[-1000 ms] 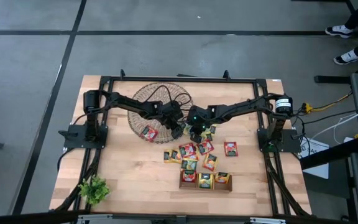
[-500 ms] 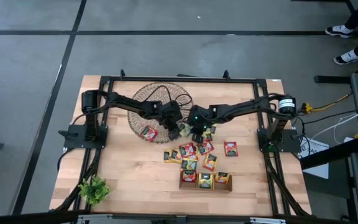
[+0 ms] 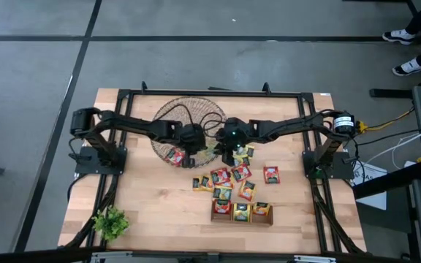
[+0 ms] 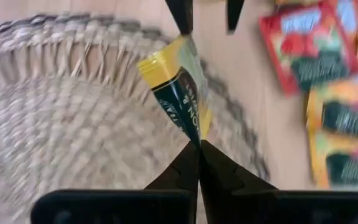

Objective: Pick & Place Tea
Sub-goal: Put the yellow tea bag into the middle section of the wooden organizer

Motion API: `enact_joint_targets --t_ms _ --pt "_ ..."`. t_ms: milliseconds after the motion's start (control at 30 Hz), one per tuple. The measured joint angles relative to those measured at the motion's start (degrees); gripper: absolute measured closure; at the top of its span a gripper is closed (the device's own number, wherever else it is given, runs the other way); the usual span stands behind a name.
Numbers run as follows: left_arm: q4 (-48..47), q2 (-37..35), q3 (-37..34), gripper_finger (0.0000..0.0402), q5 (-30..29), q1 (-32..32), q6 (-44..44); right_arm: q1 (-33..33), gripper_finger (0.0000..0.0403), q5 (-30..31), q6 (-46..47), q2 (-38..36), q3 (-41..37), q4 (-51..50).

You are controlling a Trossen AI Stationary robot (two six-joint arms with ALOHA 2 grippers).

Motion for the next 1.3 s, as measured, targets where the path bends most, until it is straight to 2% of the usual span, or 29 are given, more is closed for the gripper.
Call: enact_joint_targets --t_ms 233,700,967,1100,1233,1300 --pt "-4.09 -2.88 -0.02 0.0399 -8.41 -2.78 0.53 0.09 0.0236 -1.06 0.64 -0.07 0.09 7.79" --pt "-2.32 -3.01 -0.02 0.0399 -9.25 -4.4 2.2 0.26 0.0229 1.52 0.48 -0.07 0.11 11.74" --pt "0.49 -3.01 -0.02 0.0398 -9.45 -4.4 3.76 0.28 0.0276 3.0 0.92 -0.17 0.11 12.16" --pt "0.5 -3.01 -0.02 0.0399 -9.15 -4.4 3.83 0.28 0.0321 2.98 2.18 -0.17 0.11 12.15" --pt "0.52 -3.01 -0.02 0.0398 -8.56 -4.4 3.67 0.33 0.0385 2.92 2.13 -0.17 0.11 12.14" --pt "0.52 -3.01 -0.02 0.0393 -8.56 -4.4 3.51 0.33 0.0394 2.92 2.14 -0.17 0.13 12.14"
